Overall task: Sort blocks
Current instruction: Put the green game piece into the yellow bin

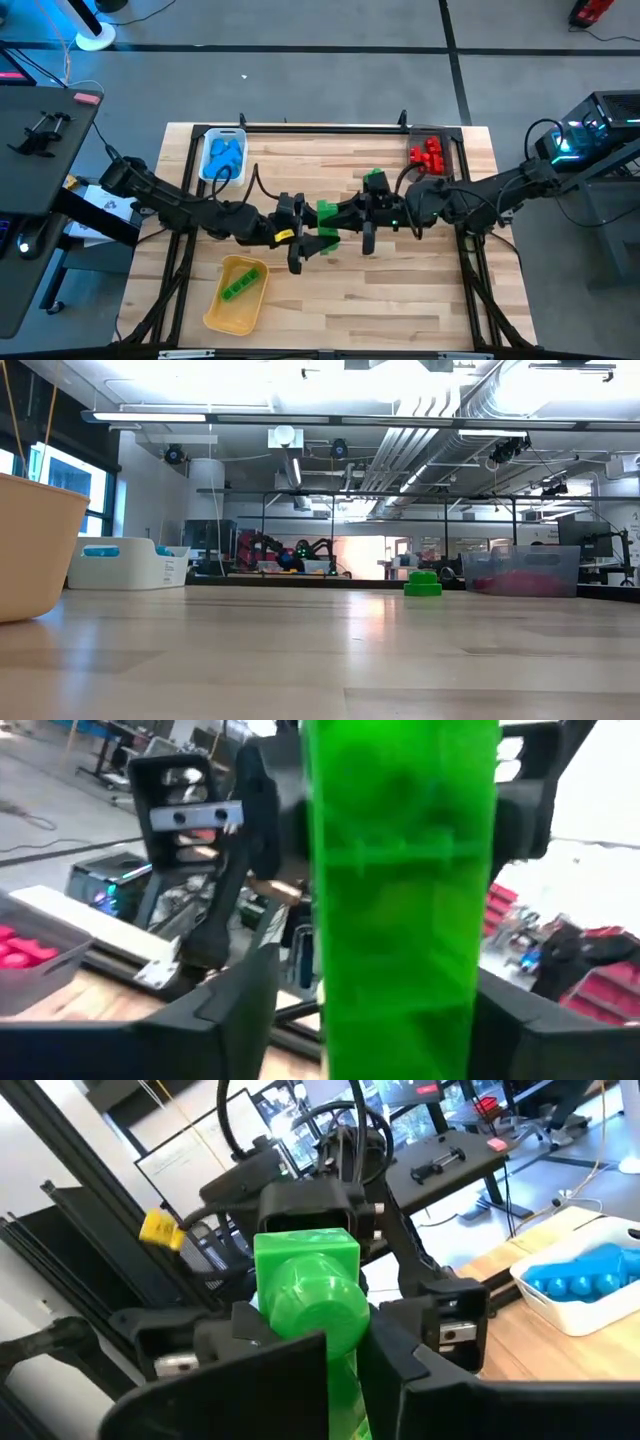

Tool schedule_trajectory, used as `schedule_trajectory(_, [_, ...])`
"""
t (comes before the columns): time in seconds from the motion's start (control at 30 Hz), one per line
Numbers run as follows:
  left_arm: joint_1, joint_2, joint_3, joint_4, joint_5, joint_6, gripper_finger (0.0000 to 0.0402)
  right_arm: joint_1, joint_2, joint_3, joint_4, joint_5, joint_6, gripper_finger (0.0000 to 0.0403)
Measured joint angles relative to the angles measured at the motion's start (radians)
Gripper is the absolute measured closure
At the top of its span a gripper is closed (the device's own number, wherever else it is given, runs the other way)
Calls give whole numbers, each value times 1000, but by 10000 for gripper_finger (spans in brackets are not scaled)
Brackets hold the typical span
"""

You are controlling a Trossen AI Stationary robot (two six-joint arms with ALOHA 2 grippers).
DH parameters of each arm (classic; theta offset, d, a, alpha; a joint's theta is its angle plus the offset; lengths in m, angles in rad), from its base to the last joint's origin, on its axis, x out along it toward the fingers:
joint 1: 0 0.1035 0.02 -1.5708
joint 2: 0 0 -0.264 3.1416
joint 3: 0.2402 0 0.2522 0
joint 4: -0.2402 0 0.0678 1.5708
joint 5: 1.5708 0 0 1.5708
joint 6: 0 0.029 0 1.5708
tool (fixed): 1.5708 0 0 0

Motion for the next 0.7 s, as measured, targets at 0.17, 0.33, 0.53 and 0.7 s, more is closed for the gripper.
schedule_trajectory(0.17, [-2, 0, 0, -79, -63, -5, 272, -7, 1, 0, -4, 25, -9, 386])
schedule_trajectory(0.33, [1, -6, 0, -116, -84, 2, 298, -5, 2, 0, -16, 69, -10, 333])
schedule_trajectory(0.53, [1, -71, 0, -259, -103, 16, 298, 10, -36, 0, -28, 63, -62, 229])
schedule_trajectory(0.7, [-21, -174, 0, -641, -181, -83, 298, 6, -107, 0, -60, 64, -125, 166])
